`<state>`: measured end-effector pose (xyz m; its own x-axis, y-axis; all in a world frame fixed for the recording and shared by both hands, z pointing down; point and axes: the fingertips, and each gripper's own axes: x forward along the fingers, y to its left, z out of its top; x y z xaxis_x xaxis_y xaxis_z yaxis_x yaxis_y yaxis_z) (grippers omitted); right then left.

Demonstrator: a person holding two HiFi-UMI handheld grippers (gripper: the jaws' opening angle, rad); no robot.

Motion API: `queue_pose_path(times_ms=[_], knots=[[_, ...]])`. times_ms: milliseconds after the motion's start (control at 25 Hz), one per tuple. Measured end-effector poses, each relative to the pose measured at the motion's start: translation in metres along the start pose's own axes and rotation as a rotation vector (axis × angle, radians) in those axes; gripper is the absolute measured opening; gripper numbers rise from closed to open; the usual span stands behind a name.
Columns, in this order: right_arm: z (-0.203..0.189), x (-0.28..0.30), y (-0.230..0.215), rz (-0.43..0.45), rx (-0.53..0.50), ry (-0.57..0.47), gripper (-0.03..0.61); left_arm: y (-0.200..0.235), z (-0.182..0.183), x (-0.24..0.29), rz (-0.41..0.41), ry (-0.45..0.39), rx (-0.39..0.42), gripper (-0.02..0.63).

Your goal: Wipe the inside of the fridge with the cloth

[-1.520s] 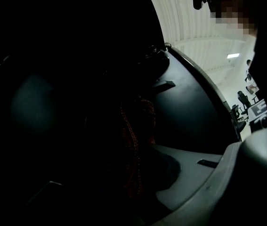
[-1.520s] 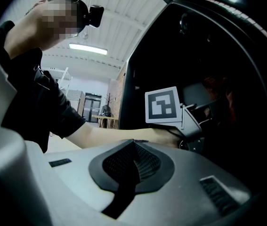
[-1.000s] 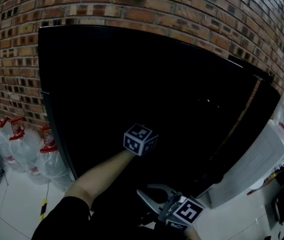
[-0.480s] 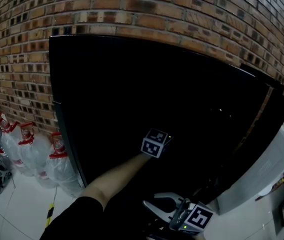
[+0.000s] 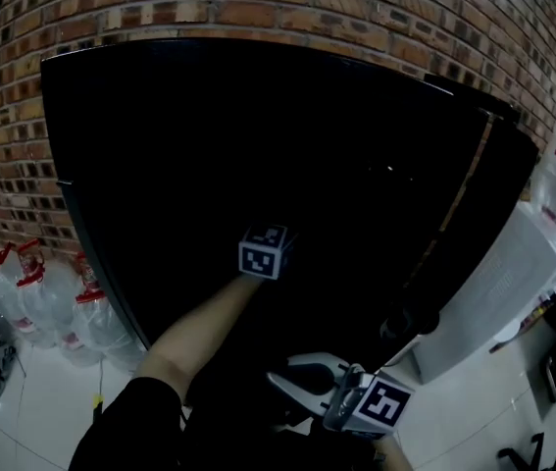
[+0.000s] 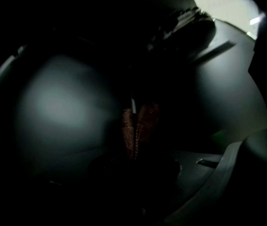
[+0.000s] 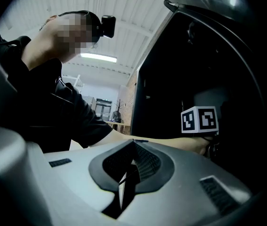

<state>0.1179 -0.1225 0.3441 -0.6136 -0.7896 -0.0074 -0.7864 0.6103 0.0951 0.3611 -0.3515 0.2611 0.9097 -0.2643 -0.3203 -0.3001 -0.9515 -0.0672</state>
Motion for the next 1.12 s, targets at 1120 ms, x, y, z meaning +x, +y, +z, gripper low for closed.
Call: queue_pose_path(times_ms=[1120], knots=[[0.003,0.000,0.074,0.074,-0.090,-0.010,0.005,-0.174,-0.018,-0.170,-0.608,0.116,-0.149,0.054]])
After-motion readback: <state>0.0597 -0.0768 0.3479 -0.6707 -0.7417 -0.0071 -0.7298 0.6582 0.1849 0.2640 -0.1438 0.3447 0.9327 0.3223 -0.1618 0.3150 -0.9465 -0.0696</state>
